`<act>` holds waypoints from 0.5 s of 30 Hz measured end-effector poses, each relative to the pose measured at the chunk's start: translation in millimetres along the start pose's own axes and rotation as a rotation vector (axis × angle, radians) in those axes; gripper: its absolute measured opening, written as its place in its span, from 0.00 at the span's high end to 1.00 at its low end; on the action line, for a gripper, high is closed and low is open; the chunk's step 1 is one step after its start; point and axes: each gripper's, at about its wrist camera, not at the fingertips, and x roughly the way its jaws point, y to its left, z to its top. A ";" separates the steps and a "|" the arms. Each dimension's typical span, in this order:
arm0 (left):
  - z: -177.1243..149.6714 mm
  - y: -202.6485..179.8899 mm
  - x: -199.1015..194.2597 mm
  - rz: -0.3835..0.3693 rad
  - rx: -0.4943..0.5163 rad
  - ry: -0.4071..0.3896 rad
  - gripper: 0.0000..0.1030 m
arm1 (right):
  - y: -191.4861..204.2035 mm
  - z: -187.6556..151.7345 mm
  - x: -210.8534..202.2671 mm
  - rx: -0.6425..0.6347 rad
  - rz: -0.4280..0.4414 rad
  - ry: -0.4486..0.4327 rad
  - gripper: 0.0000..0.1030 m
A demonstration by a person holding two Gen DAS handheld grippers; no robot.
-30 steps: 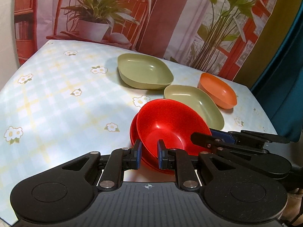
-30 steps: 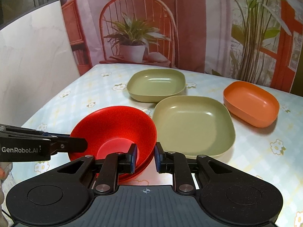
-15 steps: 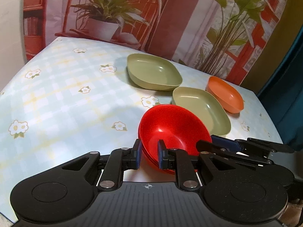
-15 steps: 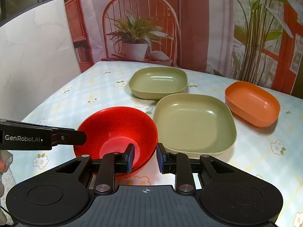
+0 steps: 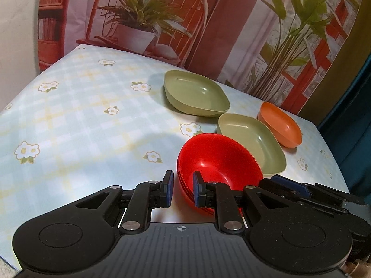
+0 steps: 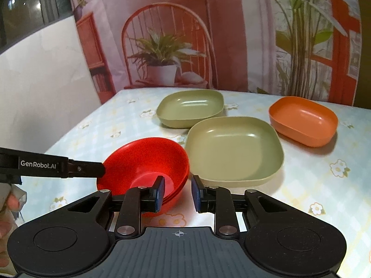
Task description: Organize plates and bowls
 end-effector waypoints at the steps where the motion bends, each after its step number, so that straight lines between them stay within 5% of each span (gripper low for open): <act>1: 0.4 0.3 -0.2 0.000 -0.004 0.001 0.82 | -2.0 0.0 -1.2 0.006 -0.002 -0.004 0.76; 6: 3.7 1.8 -1.8 0.006 -0.008 -0.001 0.82 | -11.6 0.3 -5.9 0.031 -0.012 -0.020 0.76; 15: 30.7 0.3 -13.1 0.002 0.127 -0.003 0.82 | -24.3 18.0 -11.3 0.011 -0.006 -0.029 0.77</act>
